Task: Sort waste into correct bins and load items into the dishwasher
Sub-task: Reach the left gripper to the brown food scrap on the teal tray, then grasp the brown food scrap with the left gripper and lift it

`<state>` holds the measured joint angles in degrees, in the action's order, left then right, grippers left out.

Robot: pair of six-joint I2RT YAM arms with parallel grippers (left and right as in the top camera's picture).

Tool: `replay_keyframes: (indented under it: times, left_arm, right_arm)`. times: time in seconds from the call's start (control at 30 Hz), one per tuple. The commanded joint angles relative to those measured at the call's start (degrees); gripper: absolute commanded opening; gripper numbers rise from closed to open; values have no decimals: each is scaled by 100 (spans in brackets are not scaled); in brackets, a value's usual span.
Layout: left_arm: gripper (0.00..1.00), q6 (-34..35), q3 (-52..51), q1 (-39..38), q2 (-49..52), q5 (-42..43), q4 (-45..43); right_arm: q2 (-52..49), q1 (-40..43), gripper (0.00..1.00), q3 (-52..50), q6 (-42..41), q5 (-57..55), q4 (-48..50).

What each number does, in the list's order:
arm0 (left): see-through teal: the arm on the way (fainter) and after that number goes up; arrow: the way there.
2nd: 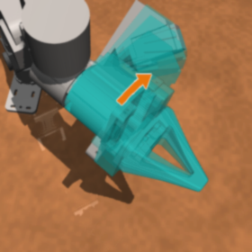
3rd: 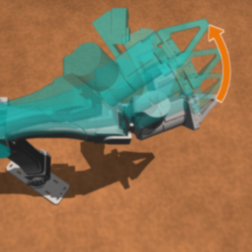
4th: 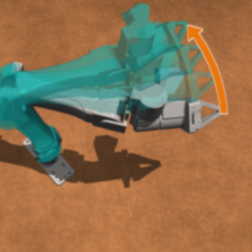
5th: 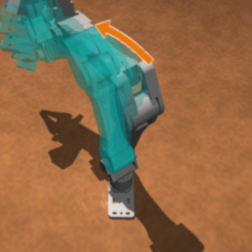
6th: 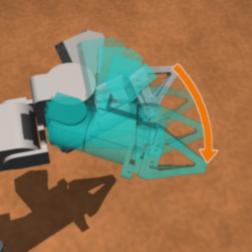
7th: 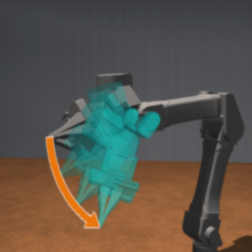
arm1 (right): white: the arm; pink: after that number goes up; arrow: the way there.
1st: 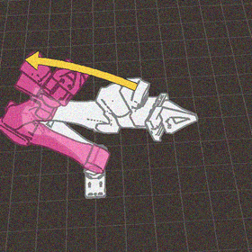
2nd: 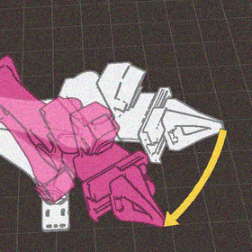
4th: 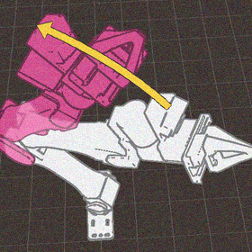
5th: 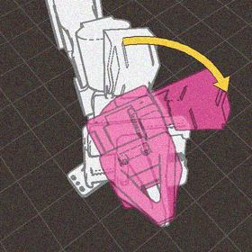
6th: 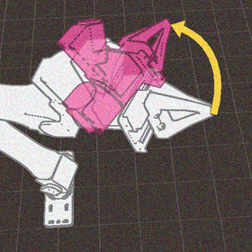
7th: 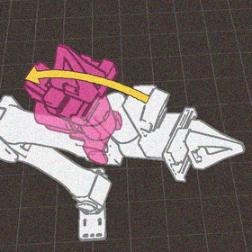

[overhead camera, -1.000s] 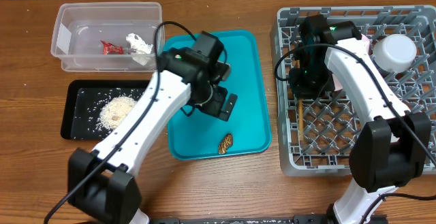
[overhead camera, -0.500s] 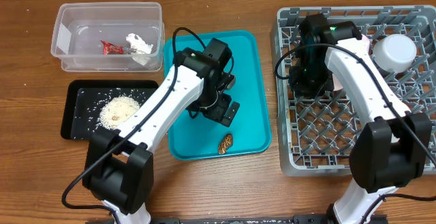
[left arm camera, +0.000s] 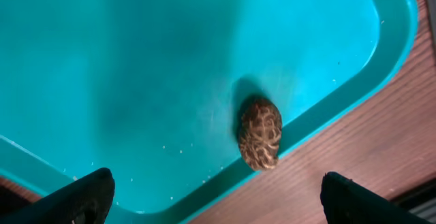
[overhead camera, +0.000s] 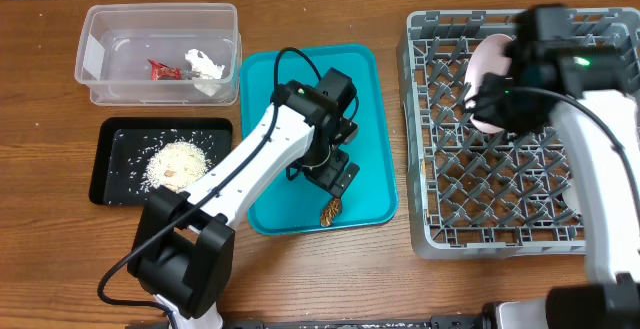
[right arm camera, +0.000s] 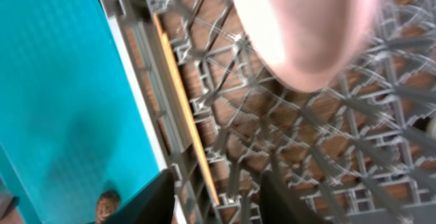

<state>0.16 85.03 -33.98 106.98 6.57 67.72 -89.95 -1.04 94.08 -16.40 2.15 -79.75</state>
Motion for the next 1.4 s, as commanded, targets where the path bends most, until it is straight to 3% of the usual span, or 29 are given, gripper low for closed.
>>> replay_keyframes:
  times: [0.0, 0.5, 0.83, 1.2, 1.37]
  left_arm:
    - [98, -175, -264, -177, 59, -120, -179]
    - [99, -166, -1381, -516, 59, -422, -1093]
    - [93, -35, -1648, -518, 61, -568, -1388]
    - [75, 573, -1652, -514, 61, -1298, -1475]
    - [80, 619, -1652, -522, 61, -1097, -1600]
  right_arm:
    - [245, 184, 50, 140, -166, 52, -57]
    - [238, 271, 52, 74, -166, 52, -236]
    - [240, 271, 52, 74, -166, 50, -243]
    - [238, 271, 52, 74, -164, 50, -243]
    - [240, 271, 52, 74, -166, 50, -258]
